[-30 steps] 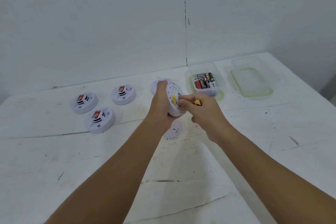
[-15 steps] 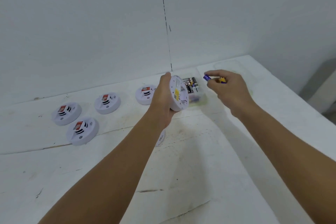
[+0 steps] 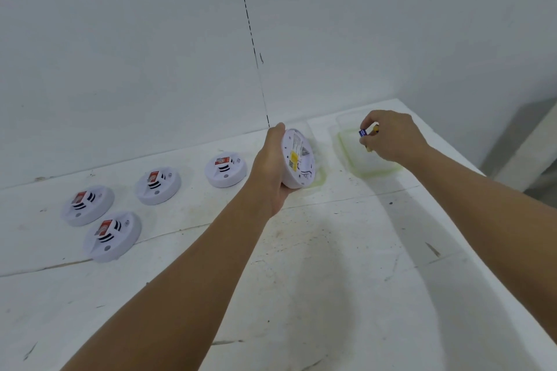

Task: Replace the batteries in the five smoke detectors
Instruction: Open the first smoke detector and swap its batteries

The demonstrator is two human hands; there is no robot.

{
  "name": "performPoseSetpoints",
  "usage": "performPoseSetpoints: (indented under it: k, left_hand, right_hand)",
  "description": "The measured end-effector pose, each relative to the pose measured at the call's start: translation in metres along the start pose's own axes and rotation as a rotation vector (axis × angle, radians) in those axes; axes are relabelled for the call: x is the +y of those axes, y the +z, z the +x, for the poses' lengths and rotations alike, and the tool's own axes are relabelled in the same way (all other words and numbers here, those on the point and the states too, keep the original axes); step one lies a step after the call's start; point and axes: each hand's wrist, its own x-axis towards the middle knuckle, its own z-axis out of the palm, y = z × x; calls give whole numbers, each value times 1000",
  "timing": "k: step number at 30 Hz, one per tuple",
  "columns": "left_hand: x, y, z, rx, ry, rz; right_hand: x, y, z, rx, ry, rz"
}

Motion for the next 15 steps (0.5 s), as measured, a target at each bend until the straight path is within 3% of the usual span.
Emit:
performPoseSetpoints:
  k: [8,15]
  left_hand:
    - [1,-6,13,-14,-15,36]
    - [5,-11,14,-6,-12,10]
  right_hand:
    - [5,4,21,-96,-39,-200]
    - [-4,-1,22,-141,54,-133]
